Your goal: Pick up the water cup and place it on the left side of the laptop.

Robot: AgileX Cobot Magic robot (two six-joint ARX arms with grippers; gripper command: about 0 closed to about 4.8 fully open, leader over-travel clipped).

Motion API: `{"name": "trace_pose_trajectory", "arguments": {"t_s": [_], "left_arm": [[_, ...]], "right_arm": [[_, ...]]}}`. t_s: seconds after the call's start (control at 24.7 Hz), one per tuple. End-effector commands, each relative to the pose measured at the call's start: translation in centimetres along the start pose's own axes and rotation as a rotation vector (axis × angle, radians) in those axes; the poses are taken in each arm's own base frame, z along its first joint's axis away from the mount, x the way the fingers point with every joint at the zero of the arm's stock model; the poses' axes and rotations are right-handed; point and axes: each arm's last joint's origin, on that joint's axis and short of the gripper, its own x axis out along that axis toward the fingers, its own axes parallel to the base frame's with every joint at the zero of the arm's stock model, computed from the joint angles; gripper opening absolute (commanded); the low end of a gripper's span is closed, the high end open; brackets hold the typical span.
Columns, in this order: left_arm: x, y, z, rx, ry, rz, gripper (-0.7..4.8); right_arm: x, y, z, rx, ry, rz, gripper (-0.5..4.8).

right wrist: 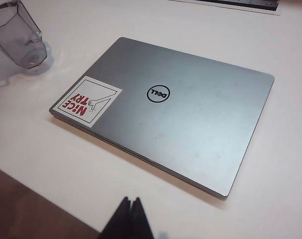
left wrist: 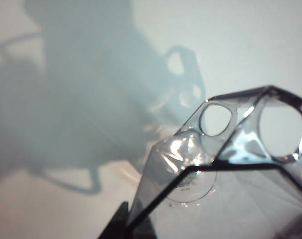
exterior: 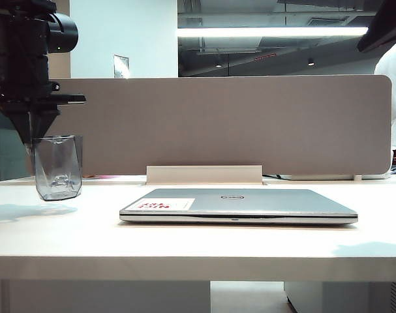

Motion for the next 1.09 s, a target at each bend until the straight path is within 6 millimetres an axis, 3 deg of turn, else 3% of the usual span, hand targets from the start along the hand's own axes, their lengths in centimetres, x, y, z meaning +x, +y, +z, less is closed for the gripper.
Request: {"name": "trace_pose_trajectory", "arguments": {"t_s": [0.04, 0.16, 0.28, 0.57, 1.09], "left_arm": [[-0.3, -0.1, 0.1, -0.185, -0.013, -0.005, -0.06], [-0.3, -0.1, 0.1, -0.304, -0.015, -0.015, -0.06], [-0.3, -0.2, 0.2, -0.311, -0.035, -0.021, -0.06], [0.1, -0.1, 0.3, -0.212, -0.105, 0.042, -0.06], [1.2, 0.7, -1.0, -0.162, 0.001, 0.129, -0.05]], "right_arm": [[-0.1, 0.0, 0.2, -0.006, -0.017, 0.000, -0.06], [-0.1, 0.0, 0.2, -0.006, -0.017, 0.000, -0.06], [-0.1, 0.0, 0.2, -0.006, -0.017, 0.000, -0.06], [-0.1, 0.0, 0.3, -0.007, -0.023, 0.000, -0.06], [-0.1, 0.1, 0.4, -0.008, -0.040, 0.002, -0.06]]}}
